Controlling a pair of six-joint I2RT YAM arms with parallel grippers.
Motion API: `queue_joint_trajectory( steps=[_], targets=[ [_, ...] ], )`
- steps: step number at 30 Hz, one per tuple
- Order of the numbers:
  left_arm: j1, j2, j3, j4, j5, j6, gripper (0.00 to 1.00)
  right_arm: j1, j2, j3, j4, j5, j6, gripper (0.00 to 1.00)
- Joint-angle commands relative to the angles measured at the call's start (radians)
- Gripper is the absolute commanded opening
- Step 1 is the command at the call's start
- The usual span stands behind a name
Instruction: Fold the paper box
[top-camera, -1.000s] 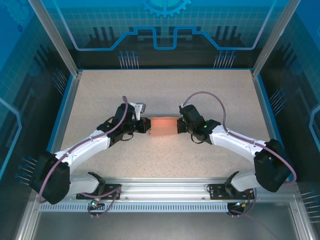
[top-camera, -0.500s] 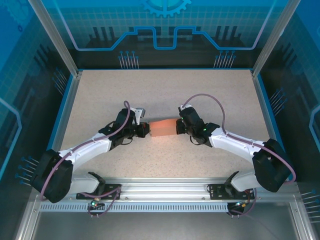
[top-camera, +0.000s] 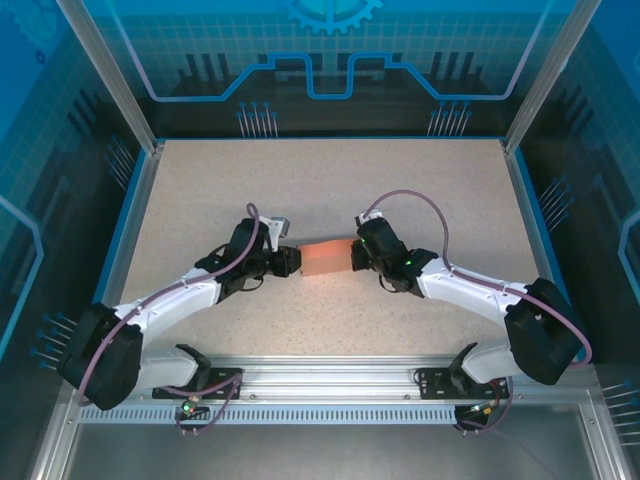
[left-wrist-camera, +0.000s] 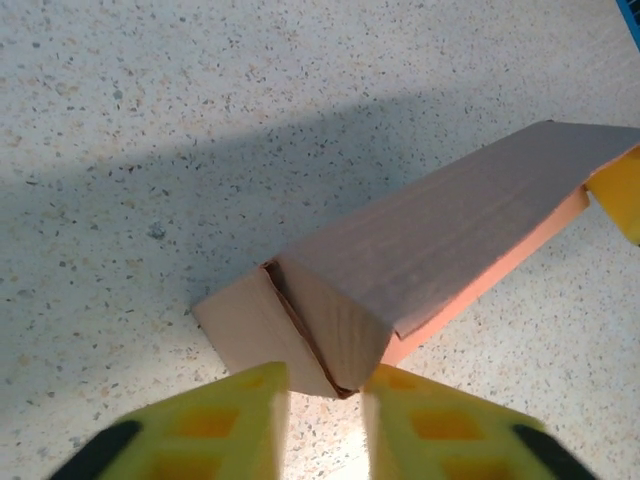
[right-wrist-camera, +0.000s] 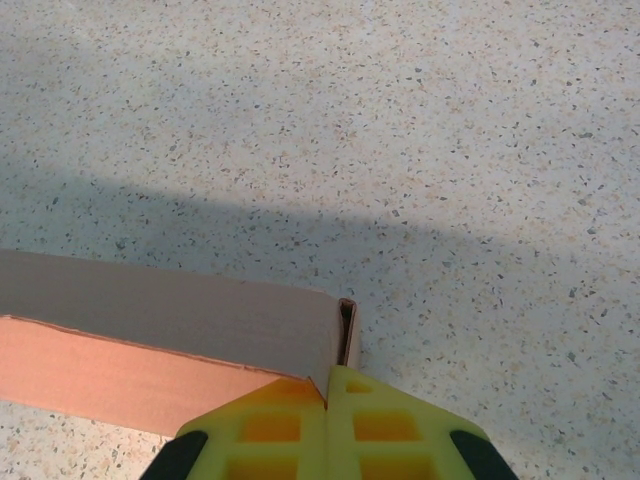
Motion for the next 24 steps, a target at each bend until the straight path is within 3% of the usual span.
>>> queue_joint_trajectory(
  steps=[1,9,24],
  targets=[
    [-0.006,-0.065,-0.002,-0.04,-0.007,0.024,0.35,0.021,0.002,-0.027,-0.055,-0.002,-0.007,0.03],
    [0.014,-0.118,0.004,-0.038,0.015,0.019,0.52,0.026,0.0,-0.027,-0.056,0.008,-0.007,0.03],
    [0.087,0.029,0.053,0.084,0.077,-0.116,0.6,0.035,0.0,-0.015,-0.061,0.014,-0.009,0.03]
  ],
)
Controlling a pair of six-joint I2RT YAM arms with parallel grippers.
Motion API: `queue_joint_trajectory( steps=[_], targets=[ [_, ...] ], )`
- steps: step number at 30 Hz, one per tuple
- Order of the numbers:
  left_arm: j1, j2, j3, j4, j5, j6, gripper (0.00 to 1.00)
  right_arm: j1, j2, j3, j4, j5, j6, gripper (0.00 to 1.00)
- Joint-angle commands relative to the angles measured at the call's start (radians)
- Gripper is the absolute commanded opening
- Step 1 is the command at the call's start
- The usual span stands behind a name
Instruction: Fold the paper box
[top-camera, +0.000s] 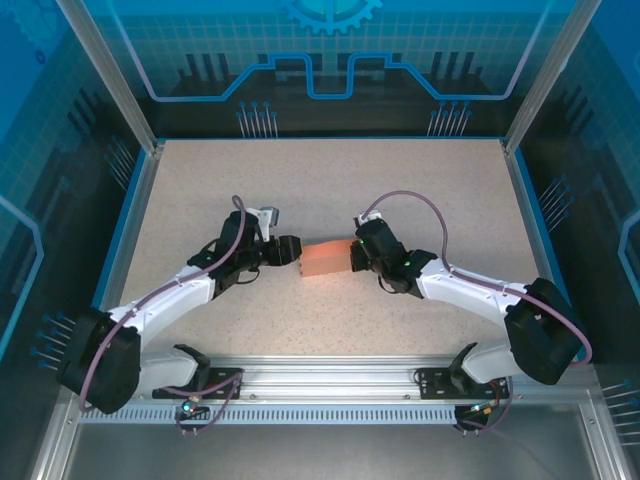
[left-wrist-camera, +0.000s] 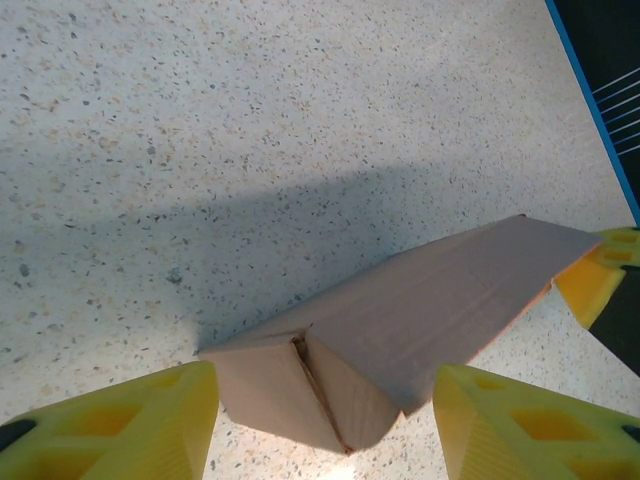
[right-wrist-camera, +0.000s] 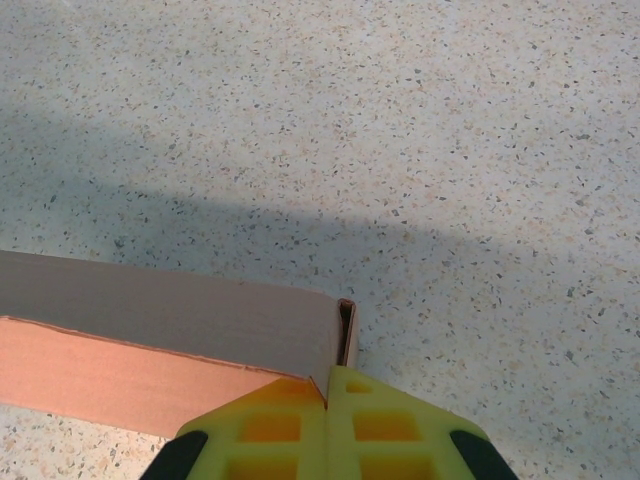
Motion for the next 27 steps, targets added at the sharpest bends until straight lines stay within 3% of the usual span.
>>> queue_joint_trajectory(
  steps=[1,12,27],
  targets=[
    [0.012,0.039,0.033,0.043,0.042,-0.036,0.6,0.022,0.0,-0.015,-0.058,-0.005,-0.009,0.03],
    [0.011,0.094,-0.024,0.077,0.087,-0.055,0.52,0.025,0.003,-0.016,-0.054,-0.002,-0.008,0.04],
    [0.009,0.117,-0.104,0.112,0.075,-0.067,0.45,0.027,-0.03,0.025,-0.112,-0.005,-0.047,0.17]
  ],
)
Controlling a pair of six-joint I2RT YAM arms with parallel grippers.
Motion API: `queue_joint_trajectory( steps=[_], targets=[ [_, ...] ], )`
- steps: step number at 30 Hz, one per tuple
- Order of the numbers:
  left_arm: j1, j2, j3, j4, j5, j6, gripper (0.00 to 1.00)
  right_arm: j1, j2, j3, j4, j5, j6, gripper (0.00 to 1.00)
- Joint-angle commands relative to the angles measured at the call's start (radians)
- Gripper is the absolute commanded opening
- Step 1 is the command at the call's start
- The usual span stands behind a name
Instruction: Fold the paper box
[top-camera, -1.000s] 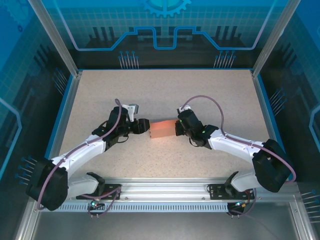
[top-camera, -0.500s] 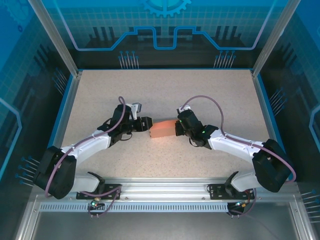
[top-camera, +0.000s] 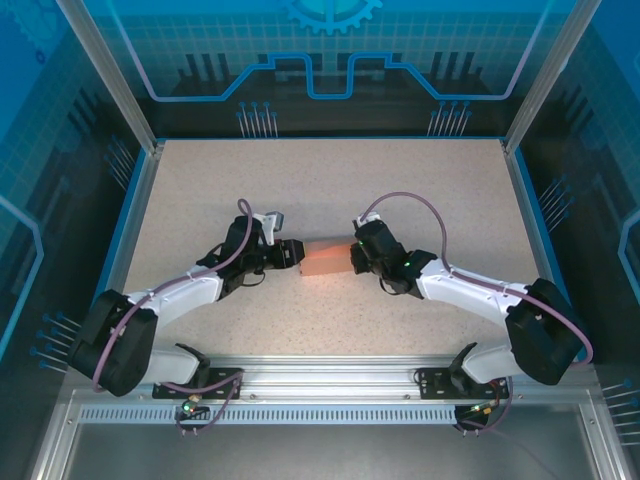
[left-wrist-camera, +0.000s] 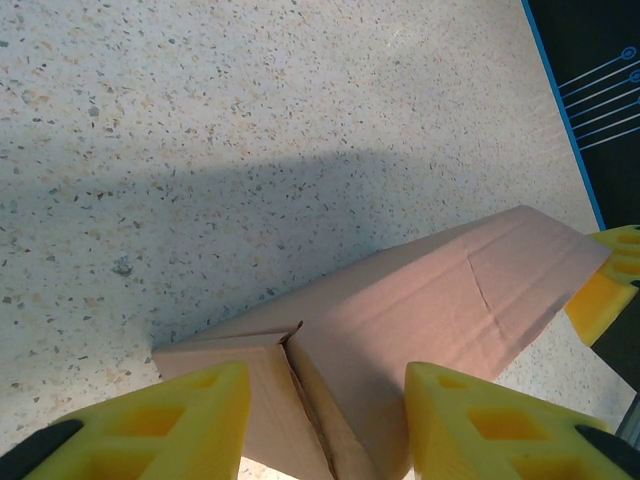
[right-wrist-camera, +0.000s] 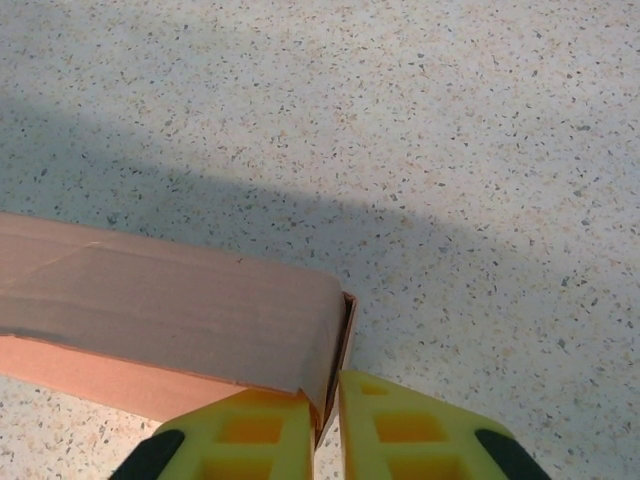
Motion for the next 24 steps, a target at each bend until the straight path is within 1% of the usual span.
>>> queue_joint_trajectory(
  steps=[1,7,12,14,18,21,24],
  targets=[
    [0.005,0.028,-0.033,-0.067,-0.009,-0.003,0.46,0.02,-0.029,0.026,-0.081,-0.009,-0.022,0.19],
    [0.004,0.035,-0.024,-0.068,-0.012,-0.002,0.46,0.019,-0.068,0.055,-0.155,-0.038,-0.055,0.32],
    [0.004,0.035,-0.019,-0.071,-0.015,0.001,0.46,0.016,-0.085,0.074,-0.218,-0.067,-0.077,0.39],
    [0.004,0.035,-0.019,-0.072,-0.018,0.003,0.47,0.014,-0.095,0.073,-0.231,-0.082,-0.084,0.42],
    [0.003,0.035,-0.017,-0.077,-0.019,0.005,0.47,0.003,-0.107,0.134,-0.245,-0.13,-0.101,0.46],
    [0.003,0.032,-0.016,-0.079,-0.02,0.005,0.47,-0.025,-0.094,0.17,-0.258,-0.18,-0.116,0.48],
    [0.003,0.03,-0.013,-0.082,-0.021,0.009,0.47,-0.074,-0.069,0.195,-0.253,-0.257,-0.123,0.5]
  ],
)
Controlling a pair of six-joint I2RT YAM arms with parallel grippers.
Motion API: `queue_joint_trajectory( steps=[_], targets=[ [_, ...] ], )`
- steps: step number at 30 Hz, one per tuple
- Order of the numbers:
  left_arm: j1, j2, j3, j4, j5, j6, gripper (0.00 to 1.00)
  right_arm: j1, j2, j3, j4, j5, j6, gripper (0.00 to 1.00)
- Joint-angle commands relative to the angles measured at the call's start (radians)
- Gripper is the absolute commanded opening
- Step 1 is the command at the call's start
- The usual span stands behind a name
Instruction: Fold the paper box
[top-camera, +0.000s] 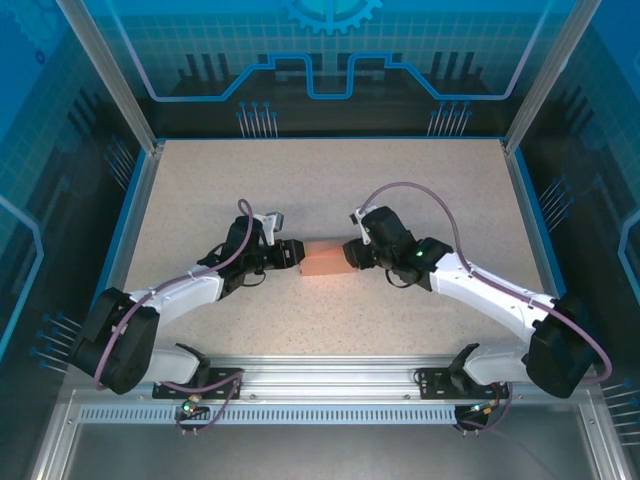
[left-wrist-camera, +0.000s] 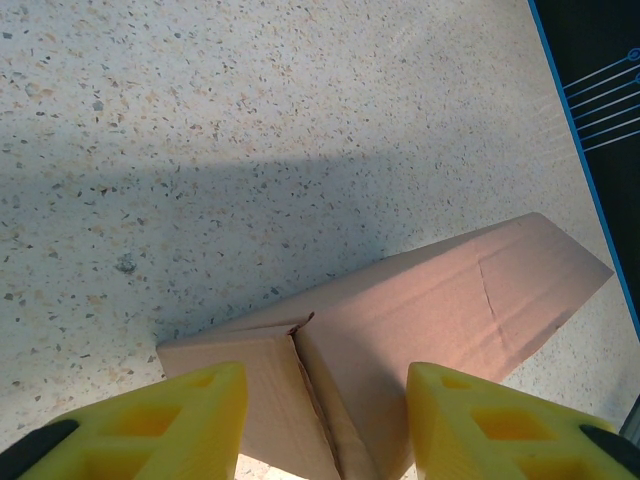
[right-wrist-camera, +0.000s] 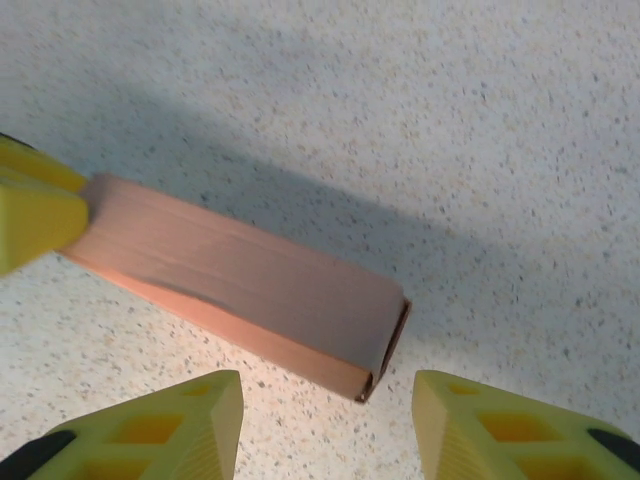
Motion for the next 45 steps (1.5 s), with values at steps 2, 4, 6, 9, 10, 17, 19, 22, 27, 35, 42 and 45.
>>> queue_joint_trajectory(
  steps=[2,4,6,9,10,17,19,22,27,35,42,45],
  targets=[
    [0.004,0.018,-0.01,-0.089,-0.02,0.021,0.47,-0.082,0.04,0.055,-0.021,-0.157,-0.018,0.51],
    [0.004,0.018,-0.007,-0.092,-0.023,0.024,0.48,-0.123,0.078,0.07,-0.013,-0.222,-0.017,0.52],
    [0.003,0.018,-0.006,-0.093,-0.026,0.026,0.48,-0.157,0.112,0.08,-0.001,-0.275,-0.013,0.52],
    [0.003,0.018,-0.004,-0.096,-0.026,0.025,0.48,-0.201,0.157,0.084,0.012,-0.335,-0.006,0.53],
    [0.002,0.017,-0.003,-0.095,-0.025,0.024,0.48,-0.214,0.169,0.083,0.017,-0.352,-0.004,0.52],
    [0.002,0.006,-0.008,-0.098,-0.029,0.025,0.48,-0.262,0.209,0.03,0.037,-0.422,0.011,0.52],
    [0.001,0.005,-0.009,-0.1,-0.029,0.025,0.48,-0.267,0.212,0.006,0.047,-0.433,0.017,0.51],
    [0.002,0.004,-0.013,-0.099,-0.029,0.025,0.48,-0.272,0.215,-0.028,0.063,-0.446,0.026,0.5],
    [0.002,0.0,-0.024,-0.1,-0.033,0.026,0.49,-0.279,0.217,-0.072,0.083,-0.455,0.031,0.46],
    [0.002,0.007,-0.04,-0.088,-0.034,0.022,0.51,-0.298,0.243,-0.153,0.114,-0.464,0.028,0.38],
    [0.001,0.007,-0.038,-0.083,-0.03,0.017,0.51,-0.301,0.216,-0.122,0.125,-0.5,0.036,0.35],
    [0.001,0.006,-0.036,-0.085,-0.03,0.018,0.51,-0.301,0.2,-0.083,0.116,-0.524,0.041,0.38]
  ],
)
